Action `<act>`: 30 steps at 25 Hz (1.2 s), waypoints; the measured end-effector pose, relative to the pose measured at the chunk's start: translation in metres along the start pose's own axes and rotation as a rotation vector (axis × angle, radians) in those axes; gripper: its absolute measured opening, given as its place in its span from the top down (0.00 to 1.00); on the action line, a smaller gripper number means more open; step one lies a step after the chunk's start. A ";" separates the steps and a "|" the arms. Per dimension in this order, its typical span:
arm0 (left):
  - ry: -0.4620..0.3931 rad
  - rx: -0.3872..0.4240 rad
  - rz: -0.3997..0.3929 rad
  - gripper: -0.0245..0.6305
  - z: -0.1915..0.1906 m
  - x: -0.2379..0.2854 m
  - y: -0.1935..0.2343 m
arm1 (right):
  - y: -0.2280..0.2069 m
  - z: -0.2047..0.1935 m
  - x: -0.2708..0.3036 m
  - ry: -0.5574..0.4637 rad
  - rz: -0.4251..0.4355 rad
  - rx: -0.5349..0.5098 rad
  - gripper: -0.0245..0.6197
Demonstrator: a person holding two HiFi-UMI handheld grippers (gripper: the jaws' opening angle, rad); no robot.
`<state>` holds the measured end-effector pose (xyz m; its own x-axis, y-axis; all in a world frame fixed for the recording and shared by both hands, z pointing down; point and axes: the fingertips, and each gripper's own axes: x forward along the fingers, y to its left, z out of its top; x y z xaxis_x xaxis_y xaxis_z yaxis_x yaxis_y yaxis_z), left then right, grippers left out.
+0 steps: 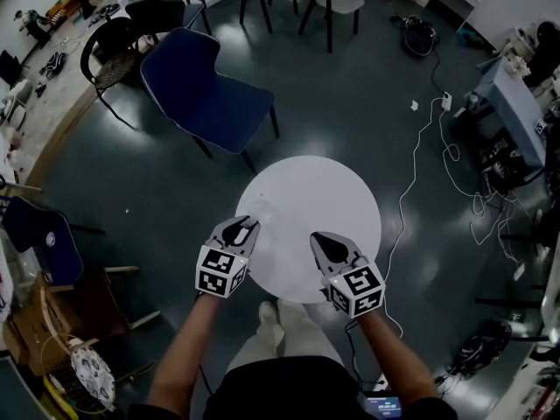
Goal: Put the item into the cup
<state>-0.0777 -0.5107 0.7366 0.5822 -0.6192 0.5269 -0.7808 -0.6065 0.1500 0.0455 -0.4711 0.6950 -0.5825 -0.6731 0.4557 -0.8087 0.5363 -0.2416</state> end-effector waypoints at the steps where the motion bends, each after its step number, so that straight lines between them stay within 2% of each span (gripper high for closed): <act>1: 0.005 0.001 0.002 0.82 0.000 0.006 0.003 | -0.002 -0.001 0.002 0.001 0.000 0.006 0.94; 8: 0.055 0.025 0.011 0.82 -0.015 0.042 0.021 | -0.014 -0.016 0.013 0.030 -0.004 0.038 0.94; 17: 0.090 -0.005 -0.001 0.79 -0.030 0.073 0.029 | -0.030 -0.025 0.027 0.055 -0.009 0.052 0.94; 21: 0.101 -0.023 0.003 0.72 -0.035 0.077 0.035 | -0.033 -0.024 0.036 0.067 -0.007 0.048 0.94; 30: 0.092 -0.044 0.016 0.72 -0.036 0.070 0.040 | -0.032 -0.020 0.037 0.069 -0.007 0.039 0.94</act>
<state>-0.0762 -0.5602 0.8093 0.5478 -0.5791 0.6038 -0.8002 -0.5733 0.1761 0.0516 -0.5034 0.7370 -0.5712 -0.6390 0.5152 -0.8159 0.5108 -0.2710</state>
